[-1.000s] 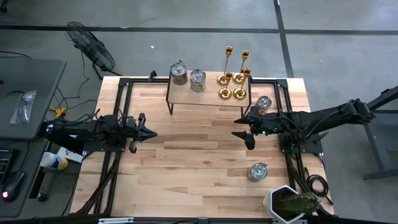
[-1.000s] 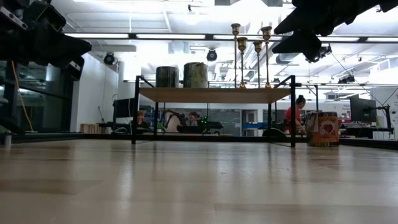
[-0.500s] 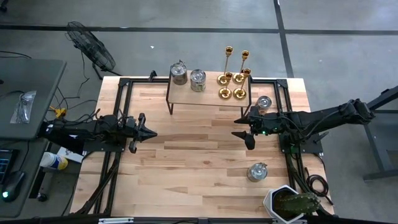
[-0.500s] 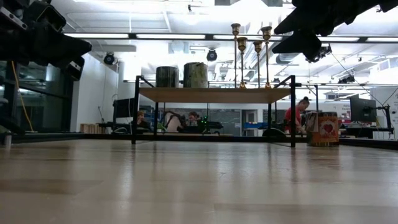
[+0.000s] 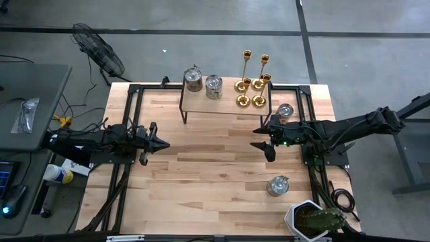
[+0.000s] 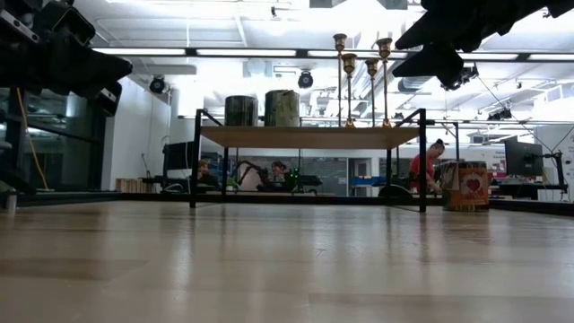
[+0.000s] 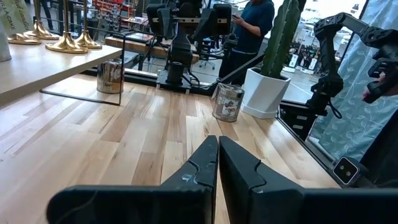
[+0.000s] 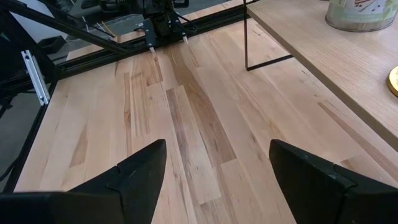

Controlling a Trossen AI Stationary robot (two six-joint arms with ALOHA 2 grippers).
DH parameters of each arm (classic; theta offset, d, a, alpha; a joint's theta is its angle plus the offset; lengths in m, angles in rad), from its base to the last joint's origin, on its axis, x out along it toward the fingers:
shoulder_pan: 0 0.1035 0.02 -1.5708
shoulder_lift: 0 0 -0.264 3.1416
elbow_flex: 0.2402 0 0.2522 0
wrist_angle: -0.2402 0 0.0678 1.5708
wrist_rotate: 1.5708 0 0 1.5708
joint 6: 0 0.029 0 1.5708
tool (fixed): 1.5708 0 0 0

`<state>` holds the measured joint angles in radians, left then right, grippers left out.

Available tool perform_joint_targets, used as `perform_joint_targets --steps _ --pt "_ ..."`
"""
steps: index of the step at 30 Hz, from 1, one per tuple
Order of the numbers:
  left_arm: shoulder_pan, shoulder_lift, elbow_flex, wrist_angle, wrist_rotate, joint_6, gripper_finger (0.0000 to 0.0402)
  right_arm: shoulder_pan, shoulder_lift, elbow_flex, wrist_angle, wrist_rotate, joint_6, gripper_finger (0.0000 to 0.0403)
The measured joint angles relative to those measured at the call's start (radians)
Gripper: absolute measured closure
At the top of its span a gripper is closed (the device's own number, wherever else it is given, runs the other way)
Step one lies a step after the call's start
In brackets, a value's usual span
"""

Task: Pick & Place candle stick holders
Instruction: Align the silver scented candle on the shelf with the silver scented candle

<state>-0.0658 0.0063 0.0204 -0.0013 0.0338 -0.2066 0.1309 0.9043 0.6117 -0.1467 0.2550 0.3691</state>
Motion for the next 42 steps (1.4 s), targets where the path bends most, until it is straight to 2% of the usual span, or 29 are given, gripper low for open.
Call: perform_joint_targets --steps 17,23,32,37,42 --pt "0.0 0.0 0.0 0.0 0.0 0.0 0.0389 0.0 0.0 0.0 0.003 0.0 0.009 0.0125" --pt "0.0 0.0 0.0 -0.001 0.0 0.0 0.0389 0.0 0.0 0.0 -0.005 0.0 0.199 0.0125" --pt "0.0 0.0 0.0 -0.001 0.0 0.0 0.0389 -0.001 0.0 0.0 -0.063 -0.019 0.327 0.0125" --pt "0.0 0.0 0.0 -0.001 0.0 -0.001 0.0389 -0.016 0.0 0.0 -0.196 0.01 0.493 0.0125" --pt "0.0 0.0 0.0 -0.001 0.0 0.0 0.0389 -0.047 0.0 0.0 -0.367 -0.031 0.697 0.0125"
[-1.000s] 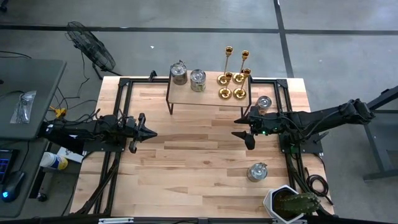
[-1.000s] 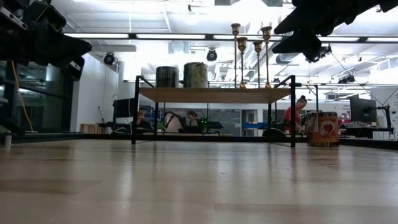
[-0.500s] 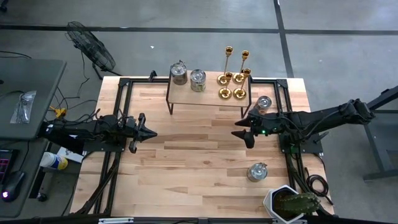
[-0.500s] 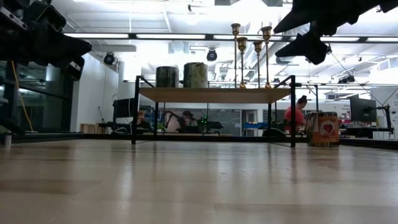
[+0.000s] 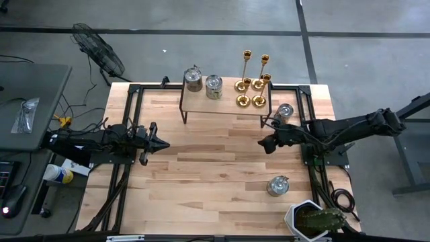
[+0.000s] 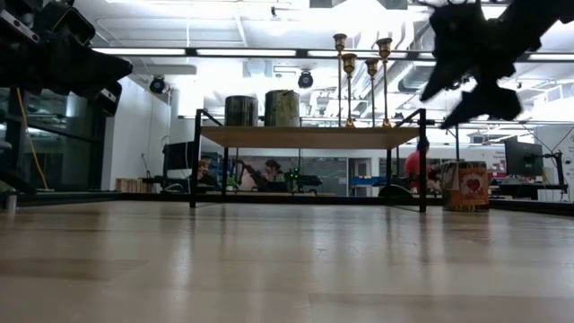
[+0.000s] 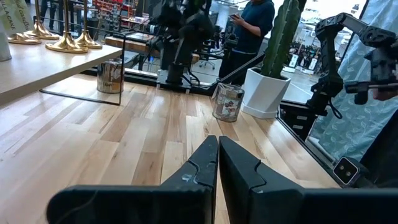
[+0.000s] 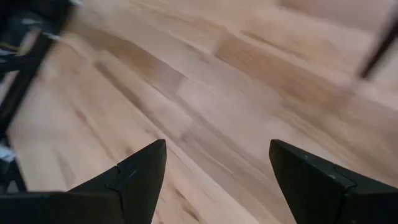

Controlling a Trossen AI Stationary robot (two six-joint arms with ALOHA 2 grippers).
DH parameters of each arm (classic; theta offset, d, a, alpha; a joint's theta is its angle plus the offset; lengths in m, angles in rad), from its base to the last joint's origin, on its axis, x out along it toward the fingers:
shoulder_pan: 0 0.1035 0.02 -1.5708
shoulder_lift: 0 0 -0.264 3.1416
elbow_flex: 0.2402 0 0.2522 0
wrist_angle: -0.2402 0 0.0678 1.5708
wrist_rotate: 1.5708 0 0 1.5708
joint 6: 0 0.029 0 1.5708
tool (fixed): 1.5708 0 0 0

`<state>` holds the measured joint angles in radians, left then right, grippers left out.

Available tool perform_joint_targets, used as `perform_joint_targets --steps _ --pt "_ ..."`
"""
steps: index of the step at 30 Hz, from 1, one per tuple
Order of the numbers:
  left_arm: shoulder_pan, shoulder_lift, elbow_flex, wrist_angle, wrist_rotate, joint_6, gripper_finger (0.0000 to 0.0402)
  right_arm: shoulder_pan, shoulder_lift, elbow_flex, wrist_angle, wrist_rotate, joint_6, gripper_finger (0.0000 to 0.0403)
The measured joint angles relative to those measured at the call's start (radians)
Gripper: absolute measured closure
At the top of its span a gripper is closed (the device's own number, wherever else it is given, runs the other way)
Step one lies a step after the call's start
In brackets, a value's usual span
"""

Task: Pick & Place candle stick holders
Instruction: Align the silver scented candle on the shelf with the silver scented candle

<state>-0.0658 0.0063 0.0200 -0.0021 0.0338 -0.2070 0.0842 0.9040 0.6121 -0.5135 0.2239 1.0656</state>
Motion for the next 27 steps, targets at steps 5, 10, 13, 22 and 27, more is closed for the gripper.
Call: perform_joint_targets --steps 5,10,13,22,27 --pt "0.0 0.0 0.0 0.0 0.0 0.0 0.0389 -0.017 0.0 0.0 -0.111 -0.032 0.115 0.0125" --pt "0.0 0.0 0.0 0.0 0.0 0.0 0.0389 -0.037 0.0 0.003 -0.175 -0.059 0.2 0.0125" --pt "0.0 0.0 0.0 0.0 0.0 0.0 0.0389 -0.051 0.0 0.037 -0.289 -0.056 0.238 0.0125" --pt "0.0 0.0 0.0 0.0 0.0 0.0 0.0389 -0.151 0.0 0.159 -0.601 -0.049 0.249 0.0125" --pt "0.0 0.0 0.0 0.0 0.0 0.0 0.0389 -0.211 0.002 0.163 -0.663 -0.102 0.238 0.0125"
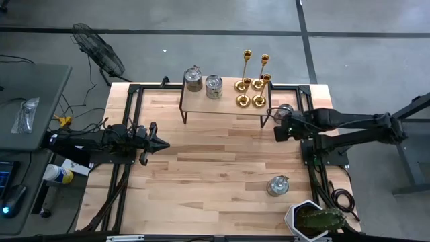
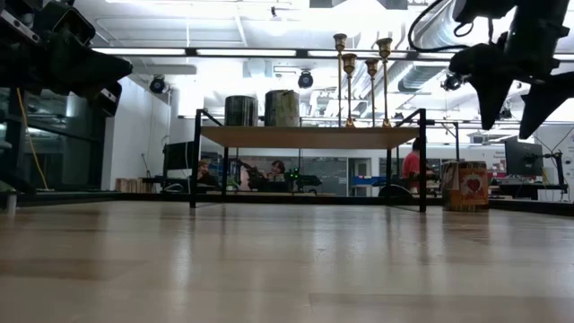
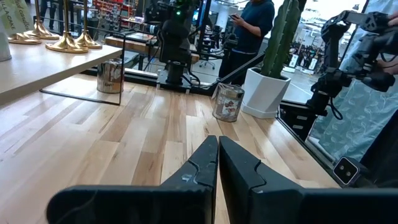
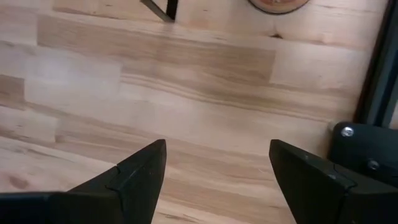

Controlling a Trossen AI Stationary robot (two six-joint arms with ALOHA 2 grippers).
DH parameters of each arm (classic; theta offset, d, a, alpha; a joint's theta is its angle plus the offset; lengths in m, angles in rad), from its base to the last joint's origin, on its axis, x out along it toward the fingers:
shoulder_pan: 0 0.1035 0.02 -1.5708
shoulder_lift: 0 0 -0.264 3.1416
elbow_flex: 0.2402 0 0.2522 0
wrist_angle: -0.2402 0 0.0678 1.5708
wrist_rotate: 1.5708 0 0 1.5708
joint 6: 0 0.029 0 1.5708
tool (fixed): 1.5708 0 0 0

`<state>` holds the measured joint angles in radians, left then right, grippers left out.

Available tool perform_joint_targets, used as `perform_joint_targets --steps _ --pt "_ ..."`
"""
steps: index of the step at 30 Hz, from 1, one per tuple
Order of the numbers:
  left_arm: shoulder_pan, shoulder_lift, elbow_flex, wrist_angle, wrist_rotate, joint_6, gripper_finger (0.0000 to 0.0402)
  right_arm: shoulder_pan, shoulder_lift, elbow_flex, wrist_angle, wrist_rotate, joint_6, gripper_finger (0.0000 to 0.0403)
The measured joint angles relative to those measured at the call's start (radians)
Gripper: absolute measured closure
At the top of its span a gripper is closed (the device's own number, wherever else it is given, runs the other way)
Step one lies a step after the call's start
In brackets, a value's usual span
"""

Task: Pick & Place candle stick holders
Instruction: Align the silver scented candle on the shelf with the silver scented candle

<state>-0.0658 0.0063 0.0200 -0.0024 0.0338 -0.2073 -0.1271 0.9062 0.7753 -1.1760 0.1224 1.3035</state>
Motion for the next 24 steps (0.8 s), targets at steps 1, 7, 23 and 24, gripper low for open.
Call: perform_joint_targets --steps 1,7,23,24 --pt "0.0 0.0 0.0 0.0 0.0 0.0 0.0389 -0.007 0.0 0.0 0.002 -0.003 -0.006 0.0125" --pt "0.0 0.0 0.0 0.0 0.0 0.0 0.0389 -0.04 0.016 0.0 0.004 -0.01 -0.099 0.0125" --pt "0.0 0.0 0.0 0.0 0.0 0.0 0.0389 -0.078 0.182 0.144 -0.097 0.115 -0.682 0.0125" --pt "0.0 0.0 0.0 0.0 0.0 0.0 0.0389 -0.078 0.182 0.145 -0.1 0.115 -0.751 0.0125"
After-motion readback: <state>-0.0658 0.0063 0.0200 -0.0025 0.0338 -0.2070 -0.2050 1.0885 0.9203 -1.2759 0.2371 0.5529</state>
